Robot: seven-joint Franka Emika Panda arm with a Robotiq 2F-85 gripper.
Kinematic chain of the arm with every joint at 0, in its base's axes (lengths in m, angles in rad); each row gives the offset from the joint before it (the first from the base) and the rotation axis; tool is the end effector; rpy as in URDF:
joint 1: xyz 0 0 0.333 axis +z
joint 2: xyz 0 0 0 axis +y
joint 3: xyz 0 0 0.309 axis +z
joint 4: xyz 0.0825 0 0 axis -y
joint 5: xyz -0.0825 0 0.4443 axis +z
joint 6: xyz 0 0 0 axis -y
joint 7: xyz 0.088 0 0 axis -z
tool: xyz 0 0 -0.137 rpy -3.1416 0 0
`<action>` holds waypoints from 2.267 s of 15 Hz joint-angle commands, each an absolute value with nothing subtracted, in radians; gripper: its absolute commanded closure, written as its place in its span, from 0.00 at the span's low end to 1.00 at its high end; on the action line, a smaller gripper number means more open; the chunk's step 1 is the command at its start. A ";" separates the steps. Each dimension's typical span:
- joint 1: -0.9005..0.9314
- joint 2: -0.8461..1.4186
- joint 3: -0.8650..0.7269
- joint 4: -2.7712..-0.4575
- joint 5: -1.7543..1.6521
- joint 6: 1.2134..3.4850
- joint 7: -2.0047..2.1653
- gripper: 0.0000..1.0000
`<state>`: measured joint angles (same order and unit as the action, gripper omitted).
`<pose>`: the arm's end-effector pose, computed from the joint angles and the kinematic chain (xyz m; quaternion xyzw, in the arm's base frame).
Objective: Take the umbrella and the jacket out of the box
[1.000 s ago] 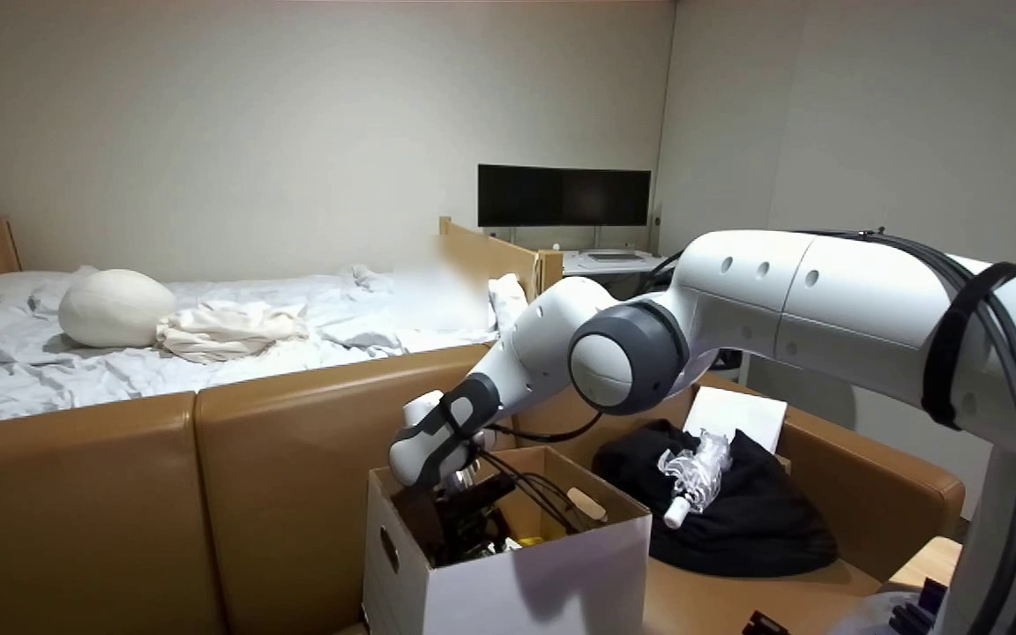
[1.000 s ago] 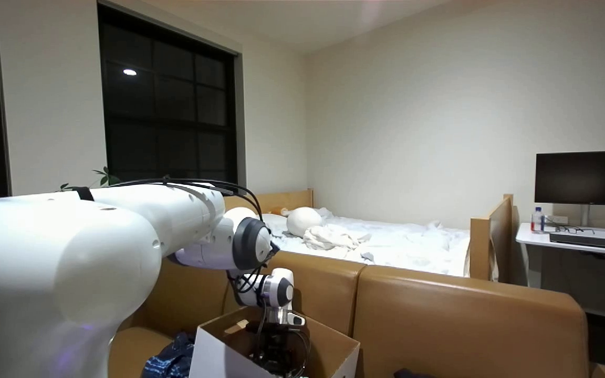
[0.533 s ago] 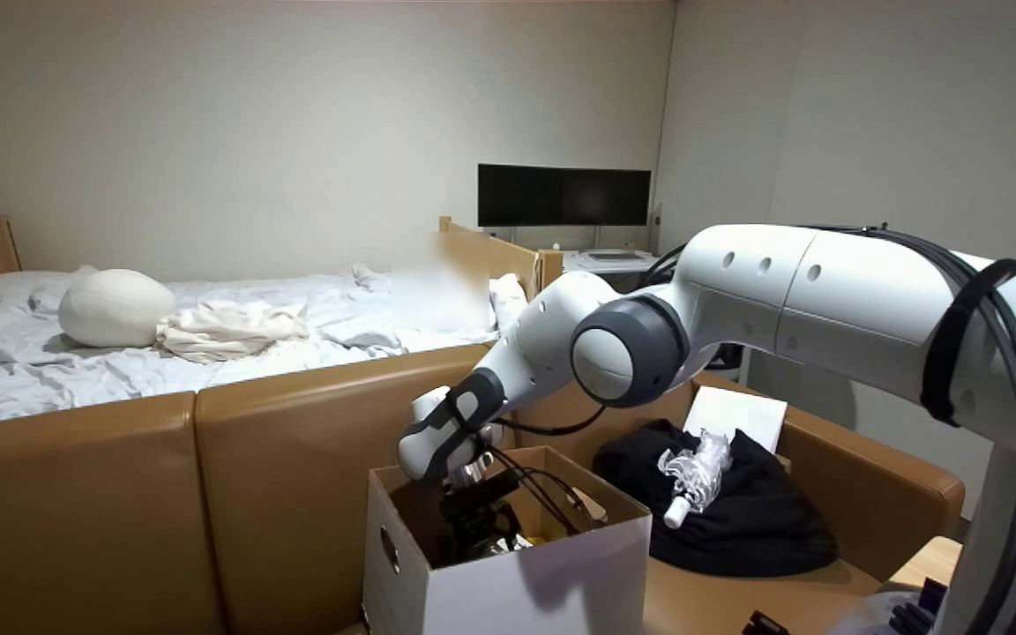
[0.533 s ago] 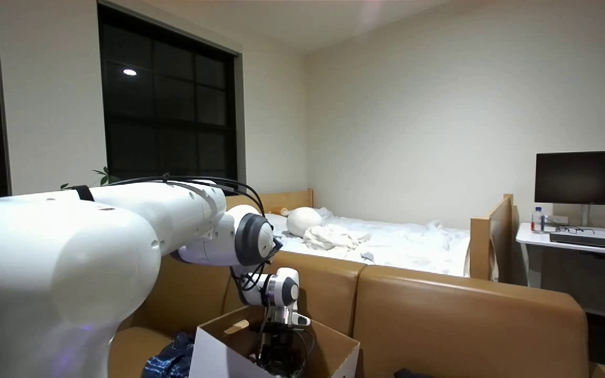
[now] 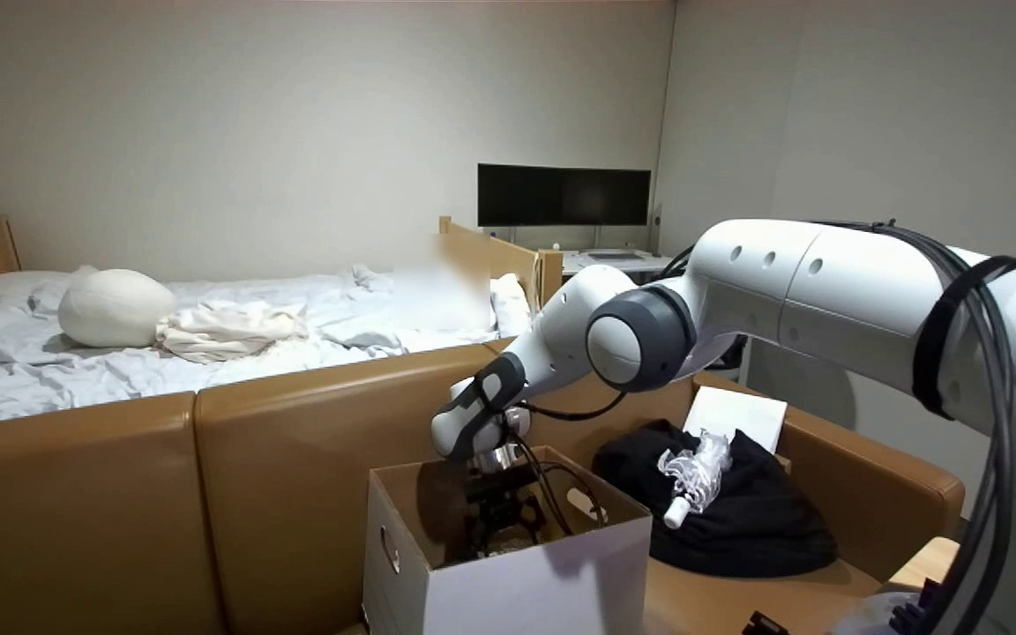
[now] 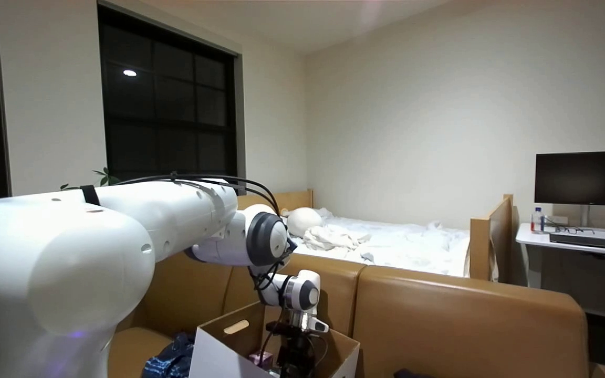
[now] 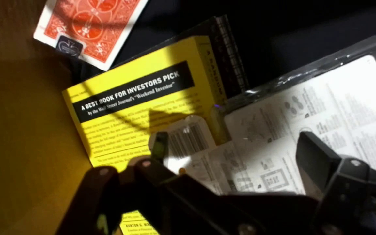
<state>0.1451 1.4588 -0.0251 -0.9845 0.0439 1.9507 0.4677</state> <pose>0.6723 0.0880 -0.1639 0.9544 -0.1728 -0.2340 0.0677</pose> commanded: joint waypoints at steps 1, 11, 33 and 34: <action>0.090 1.448 0.011 -0.999 0.082 1.931 0.417 0.00; 0.074 1.465 -0.001 -0.976 0.121 1.947 0.453 0.00; 0.061 1.465 -0.006 -0.965 0.092 1.935 0.359 0.00; 0.063 1.465 -0.002 -0.966 0.089 1.930 0.334 0.00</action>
